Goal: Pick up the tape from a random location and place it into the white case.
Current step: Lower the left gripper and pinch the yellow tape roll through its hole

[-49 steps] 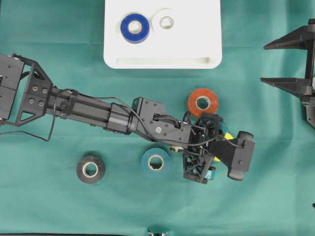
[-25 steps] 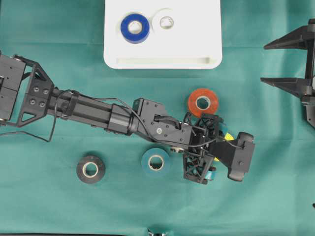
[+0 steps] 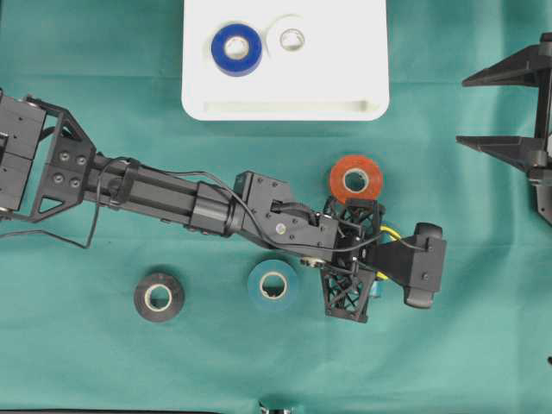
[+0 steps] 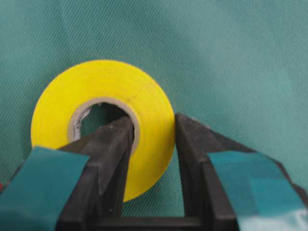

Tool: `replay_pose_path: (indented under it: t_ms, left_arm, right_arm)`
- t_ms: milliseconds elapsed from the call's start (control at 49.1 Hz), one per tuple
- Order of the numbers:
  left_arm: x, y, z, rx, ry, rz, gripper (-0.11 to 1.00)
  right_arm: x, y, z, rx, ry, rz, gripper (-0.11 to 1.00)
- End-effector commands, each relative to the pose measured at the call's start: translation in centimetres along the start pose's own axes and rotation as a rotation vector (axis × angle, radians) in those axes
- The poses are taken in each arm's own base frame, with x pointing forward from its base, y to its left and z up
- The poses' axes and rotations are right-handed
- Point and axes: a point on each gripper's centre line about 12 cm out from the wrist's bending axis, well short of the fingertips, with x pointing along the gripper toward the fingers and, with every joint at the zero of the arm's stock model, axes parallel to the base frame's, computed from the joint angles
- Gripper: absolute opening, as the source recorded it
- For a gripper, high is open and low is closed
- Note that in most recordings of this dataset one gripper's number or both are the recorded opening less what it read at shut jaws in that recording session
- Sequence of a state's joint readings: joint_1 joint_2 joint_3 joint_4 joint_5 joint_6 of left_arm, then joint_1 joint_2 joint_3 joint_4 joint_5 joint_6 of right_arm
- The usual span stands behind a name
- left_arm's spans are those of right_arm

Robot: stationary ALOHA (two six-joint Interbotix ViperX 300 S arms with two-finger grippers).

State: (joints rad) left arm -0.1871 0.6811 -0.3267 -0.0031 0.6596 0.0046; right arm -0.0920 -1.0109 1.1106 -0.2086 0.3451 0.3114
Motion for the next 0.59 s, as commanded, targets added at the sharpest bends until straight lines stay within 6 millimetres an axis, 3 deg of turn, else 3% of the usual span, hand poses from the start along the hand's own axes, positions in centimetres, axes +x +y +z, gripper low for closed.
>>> replay_pose_path:
  t_ms: [0,570]
  left_arm:
    - [-1.33,0.10,1.22,-0.002,-0.035,0.002,0.23]
    - [-1.70,0.01,1.82,0.000,-0.051,0.001,0.23]
  right_arm:
    - [0.04,0.05,0.47,0.002,-0.013,0.002,0.85]
    - [0.04,0.06,0.48,0.002,-0.015,0.003,0.85]
